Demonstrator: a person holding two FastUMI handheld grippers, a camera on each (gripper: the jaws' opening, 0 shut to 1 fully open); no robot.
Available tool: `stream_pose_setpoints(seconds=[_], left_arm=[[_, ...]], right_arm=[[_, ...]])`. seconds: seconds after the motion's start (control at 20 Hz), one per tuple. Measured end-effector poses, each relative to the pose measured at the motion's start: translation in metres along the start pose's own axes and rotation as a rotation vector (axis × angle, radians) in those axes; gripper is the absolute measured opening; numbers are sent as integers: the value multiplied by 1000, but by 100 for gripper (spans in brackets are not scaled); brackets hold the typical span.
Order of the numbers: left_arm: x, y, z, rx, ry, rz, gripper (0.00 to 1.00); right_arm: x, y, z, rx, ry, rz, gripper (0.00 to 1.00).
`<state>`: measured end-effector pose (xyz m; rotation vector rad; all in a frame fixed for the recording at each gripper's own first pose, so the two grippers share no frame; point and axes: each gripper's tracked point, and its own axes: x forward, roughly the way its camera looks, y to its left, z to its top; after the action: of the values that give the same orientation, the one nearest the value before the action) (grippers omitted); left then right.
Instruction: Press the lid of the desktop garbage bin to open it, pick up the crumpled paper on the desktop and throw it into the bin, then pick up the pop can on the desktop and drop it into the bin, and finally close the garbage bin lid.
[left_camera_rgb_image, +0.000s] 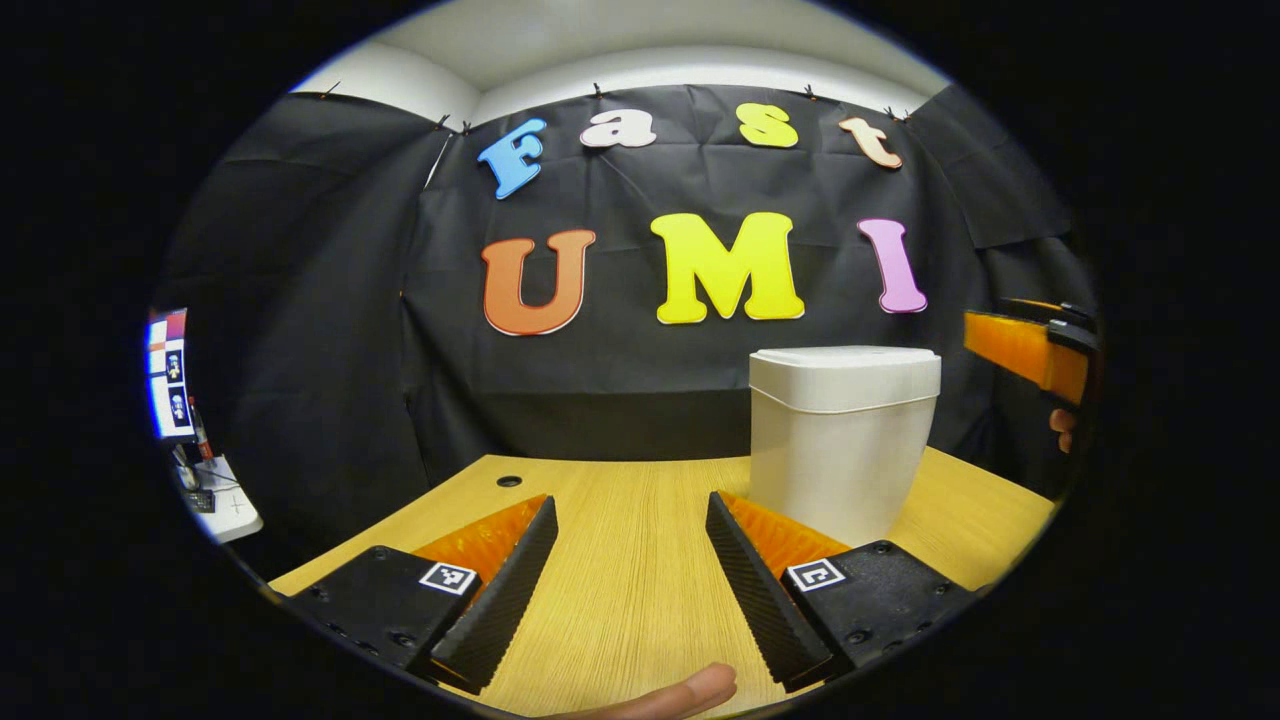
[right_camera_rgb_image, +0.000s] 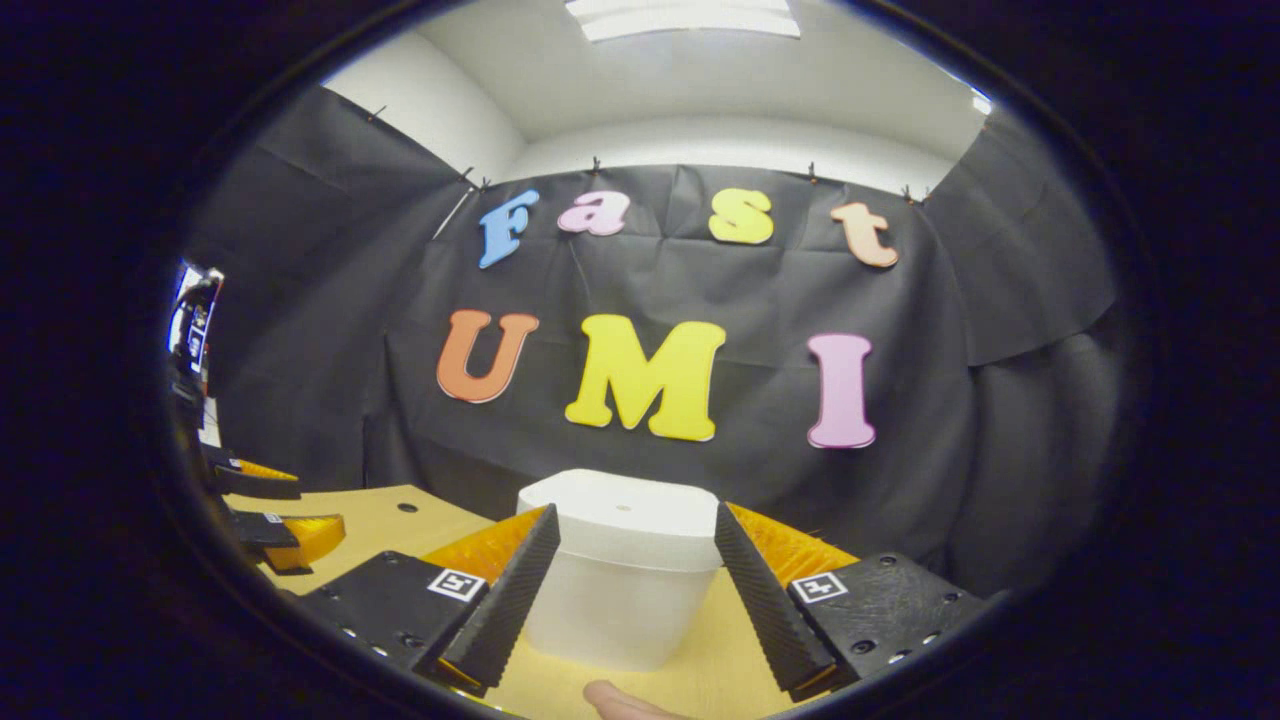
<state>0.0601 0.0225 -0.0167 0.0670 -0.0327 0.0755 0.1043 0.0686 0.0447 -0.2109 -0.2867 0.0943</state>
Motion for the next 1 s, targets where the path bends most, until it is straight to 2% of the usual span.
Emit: stream_pose_setpoints(seconds=[0.1, 0.15, 0.2, 0.3, 0.45, 0.6, 0.65, 0.9, 1.0], left_arm=[[-2, -12, -2, -21, 13, -18, 96], [-5, -19, -1, -32, 12, -29, 97], [-8, -24, 2, -38, 4, -34, 96], [-14, -29, 7, -37, -7, -22, 96], [-22, -42, 13, -35, -32, -18, 96], [-26, -54, 16, -20, -48, -24, 96], [-27, -58, 16, -18, -51, -25, 96], [-27, -76, 8, -4, -26, -51, 96], [-27, -77, 8, 19, -25, -53, 96]], right_arm=[[-31, -2, -3, -22, 2, -9, 95], [-43, -1, -8, -27, 15, -4, 97], [-55, 0, -10, -39, 19, 12, 95], [-73, -7, -14, -57, 24, 15, 95], [-91, -16, -33, -15, 59, 21, 95], [-96, -21, -56, 39, 106, 53, 98], [-94, -25, -61, 39, 118, 53, 95], [-88, -39, -68, 71, 142, 43, 98], [-86, -46, -70, 75, 146, 22, 95]])
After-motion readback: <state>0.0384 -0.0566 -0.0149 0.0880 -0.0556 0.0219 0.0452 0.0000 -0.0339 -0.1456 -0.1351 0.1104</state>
